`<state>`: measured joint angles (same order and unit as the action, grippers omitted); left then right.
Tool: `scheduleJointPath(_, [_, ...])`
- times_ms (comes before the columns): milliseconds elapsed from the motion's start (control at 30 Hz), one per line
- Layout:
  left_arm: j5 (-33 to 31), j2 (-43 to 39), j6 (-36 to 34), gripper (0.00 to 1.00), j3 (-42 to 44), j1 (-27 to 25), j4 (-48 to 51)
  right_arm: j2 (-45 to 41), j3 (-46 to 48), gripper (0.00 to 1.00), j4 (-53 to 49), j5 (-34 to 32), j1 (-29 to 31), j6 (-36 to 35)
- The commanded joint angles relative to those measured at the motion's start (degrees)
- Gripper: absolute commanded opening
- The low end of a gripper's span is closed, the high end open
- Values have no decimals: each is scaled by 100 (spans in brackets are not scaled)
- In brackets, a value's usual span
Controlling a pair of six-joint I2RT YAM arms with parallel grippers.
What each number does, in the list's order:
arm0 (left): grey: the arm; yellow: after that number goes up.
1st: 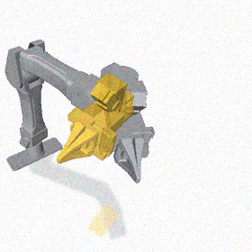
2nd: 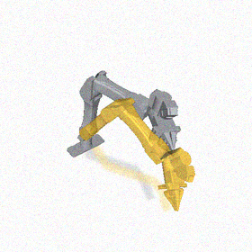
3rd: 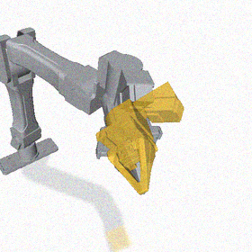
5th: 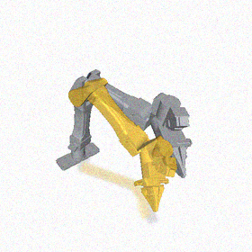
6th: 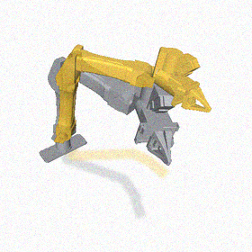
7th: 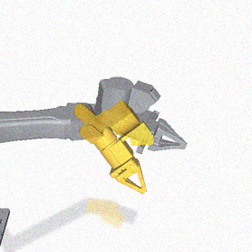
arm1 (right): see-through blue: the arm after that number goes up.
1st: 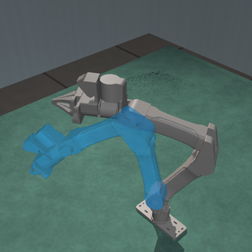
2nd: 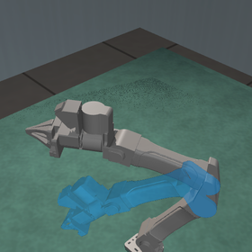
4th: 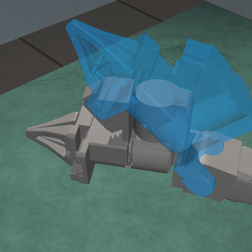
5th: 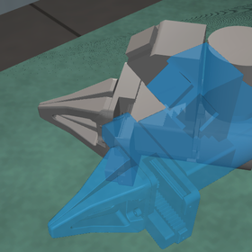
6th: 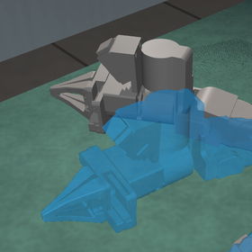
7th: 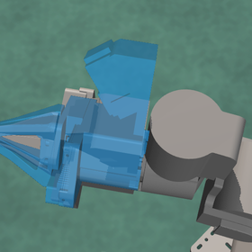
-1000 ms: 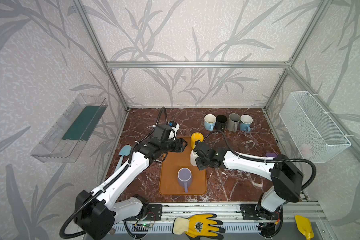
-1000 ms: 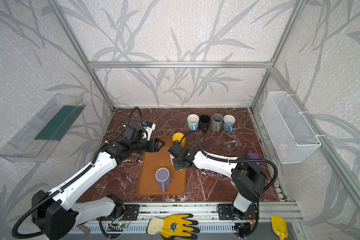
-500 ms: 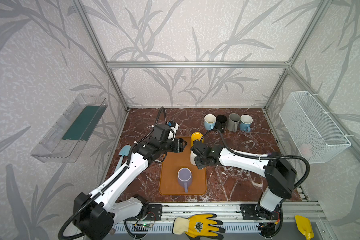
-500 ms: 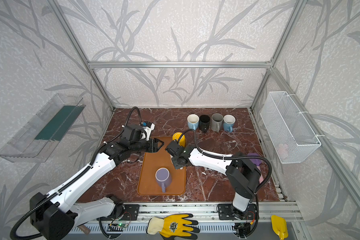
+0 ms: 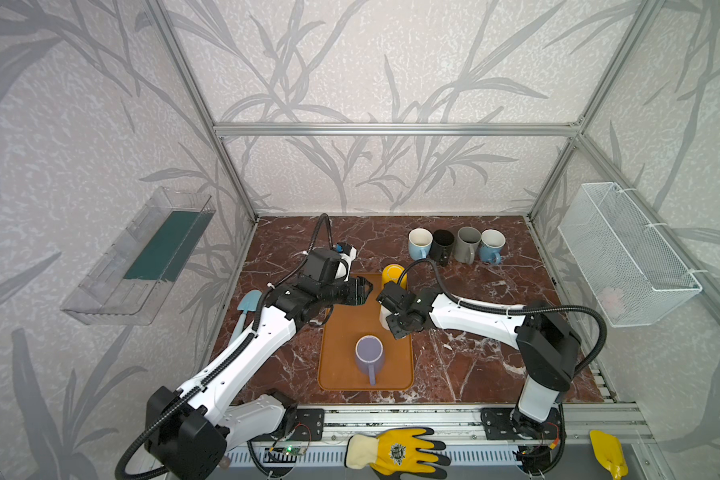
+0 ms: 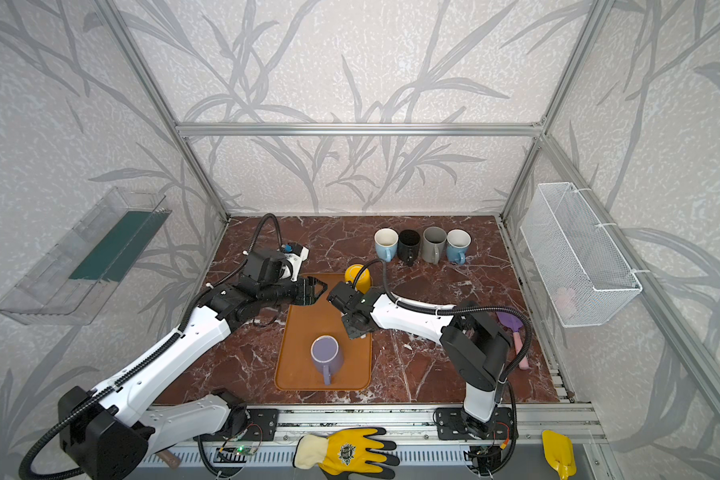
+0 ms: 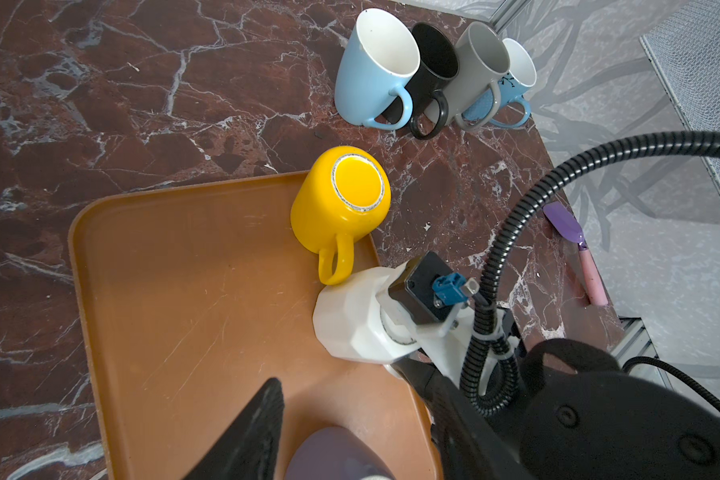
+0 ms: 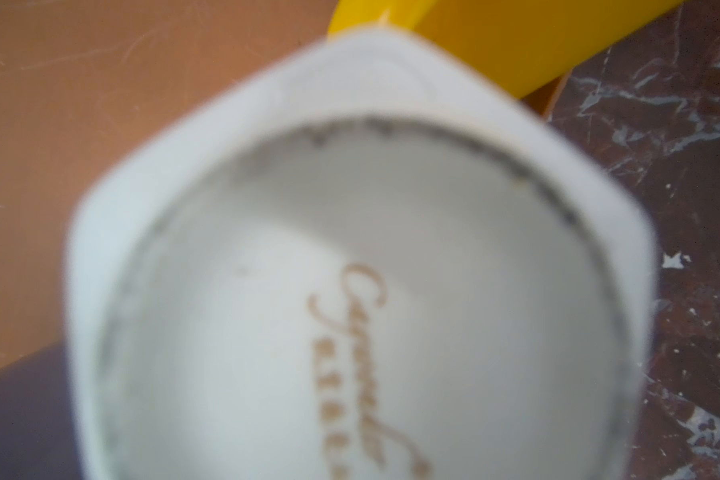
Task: Turn the mug right side up
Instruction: 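Lower the right gripper and close it on the white hexagonal mug's base, then lift the white hexagonal mug with the right gripper and tilt it sideways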
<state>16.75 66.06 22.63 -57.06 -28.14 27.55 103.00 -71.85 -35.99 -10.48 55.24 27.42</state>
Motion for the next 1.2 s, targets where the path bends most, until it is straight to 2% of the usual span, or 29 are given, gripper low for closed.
scheduleJointPath(0, [-32,-36,-75,60,-130,-38,88,62,-195,28,-169,-103,39,-44])
scheduleJointPath(367, [3,31,-101,60,-175,-34,76,185,-259,27,-205,-103,39,-44])
scheduleJointPath(1167, [4,12,-102,60,-159,-32,84,251,-294,17,-269,-161,30,-22])
